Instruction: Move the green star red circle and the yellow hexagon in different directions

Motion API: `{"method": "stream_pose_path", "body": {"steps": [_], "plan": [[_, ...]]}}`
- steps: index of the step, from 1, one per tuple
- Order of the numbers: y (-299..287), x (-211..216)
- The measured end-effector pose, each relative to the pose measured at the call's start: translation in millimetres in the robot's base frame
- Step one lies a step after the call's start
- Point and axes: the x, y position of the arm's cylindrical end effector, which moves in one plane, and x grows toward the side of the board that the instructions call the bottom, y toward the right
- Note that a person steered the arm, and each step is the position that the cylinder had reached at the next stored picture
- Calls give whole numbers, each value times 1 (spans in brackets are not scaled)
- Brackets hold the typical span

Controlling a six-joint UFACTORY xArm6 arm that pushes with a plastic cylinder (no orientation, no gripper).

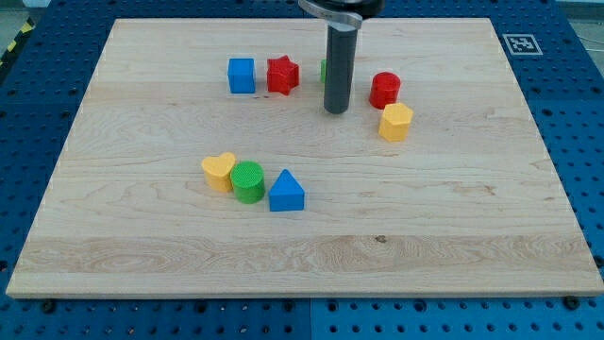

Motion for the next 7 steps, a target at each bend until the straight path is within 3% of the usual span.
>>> {"method": "stream_pose_path", "body": {"steps": [2,5,7], "plan": [[49,32],[103,25],[98,17]]}}
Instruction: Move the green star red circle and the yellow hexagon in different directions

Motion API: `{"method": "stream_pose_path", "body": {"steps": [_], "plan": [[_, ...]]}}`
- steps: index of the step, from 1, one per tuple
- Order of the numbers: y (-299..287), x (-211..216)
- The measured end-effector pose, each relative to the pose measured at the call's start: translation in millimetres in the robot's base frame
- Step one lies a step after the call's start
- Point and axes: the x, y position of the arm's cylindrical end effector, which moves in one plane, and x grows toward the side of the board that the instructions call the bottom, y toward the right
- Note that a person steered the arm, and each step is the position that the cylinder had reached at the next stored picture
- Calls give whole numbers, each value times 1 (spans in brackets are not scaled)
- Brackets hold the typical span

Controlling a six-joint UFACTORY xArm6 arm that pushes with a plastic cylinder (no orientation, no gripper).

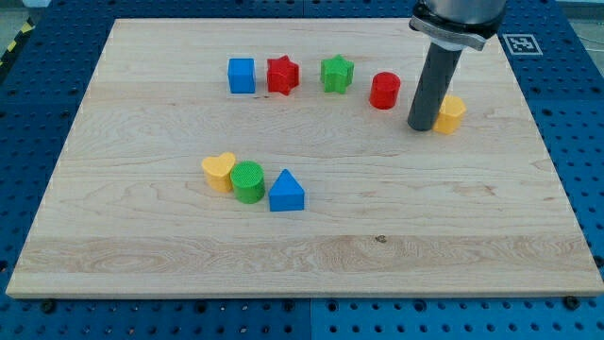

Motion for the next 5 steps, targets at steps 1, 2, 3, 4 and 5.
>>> {"method": "stream_pose_path", "body": {"steps": [1,2,3,4,5], "plan": [[-6,-14],[-11,-30],[-17,-43],[-18,-47],[-18,-40]]}}
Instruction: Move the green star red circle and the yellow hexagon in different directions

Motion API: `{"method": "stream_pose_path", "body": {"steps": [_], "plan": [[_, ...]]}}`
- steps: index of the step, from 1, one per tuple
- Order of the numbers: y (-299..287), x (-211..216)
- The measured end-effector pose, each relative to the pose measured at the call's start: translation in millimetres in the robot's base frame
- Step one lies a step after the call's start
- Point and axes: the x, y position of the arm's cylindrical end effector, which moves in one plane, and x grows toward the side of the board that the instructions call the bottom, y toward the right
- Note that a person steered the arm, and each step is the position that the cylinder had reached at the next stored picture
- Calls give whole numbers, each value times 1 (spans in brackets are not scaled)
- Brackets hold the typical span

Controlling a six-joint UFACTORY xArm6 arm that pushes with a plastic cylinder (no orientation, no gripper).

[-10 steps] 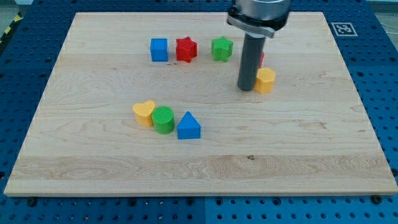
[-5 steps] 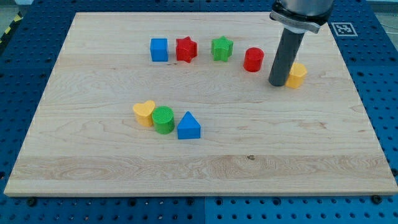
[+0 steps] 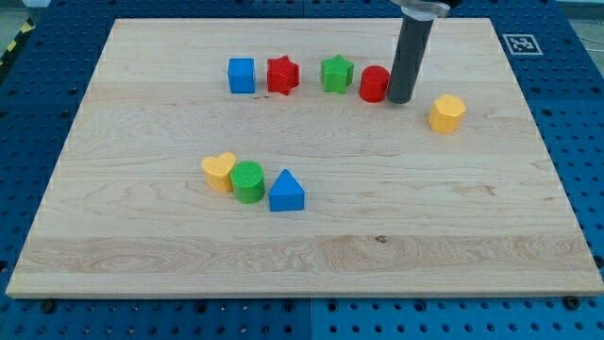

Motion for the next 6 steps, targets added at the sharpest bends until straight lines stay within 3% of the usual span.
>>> {"method": "stream_pose_path", "body": {"steps": [2,6], "plan": [[2,40],[-28,22]]}}
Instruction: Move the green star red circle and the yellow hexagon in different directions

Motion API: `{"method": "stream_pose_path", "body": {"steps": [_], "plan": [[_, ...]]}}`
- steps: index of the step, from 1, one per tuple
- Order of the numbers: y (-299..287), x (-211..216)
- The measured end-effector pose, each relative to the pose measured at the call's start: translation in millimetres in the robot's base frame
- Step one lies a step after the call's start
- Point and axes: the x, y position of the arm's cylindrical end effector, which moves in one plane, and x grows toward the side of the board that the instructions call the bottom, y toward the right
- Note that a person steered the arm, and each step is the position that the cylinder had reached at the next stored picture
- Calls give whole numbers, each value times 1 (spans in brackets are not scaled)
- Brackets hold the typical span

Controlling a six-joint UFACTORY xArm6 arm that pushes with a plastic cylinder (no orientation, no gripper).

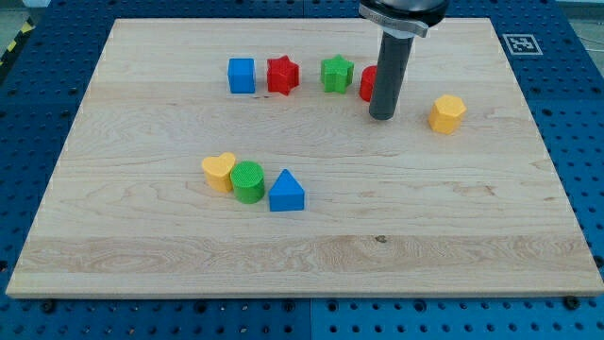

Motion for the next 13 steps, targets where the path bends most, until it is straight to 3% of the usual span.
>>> {"method": "stream_pose_path", "body": {"steps": [13], "plan": [[-18,-21]]}}
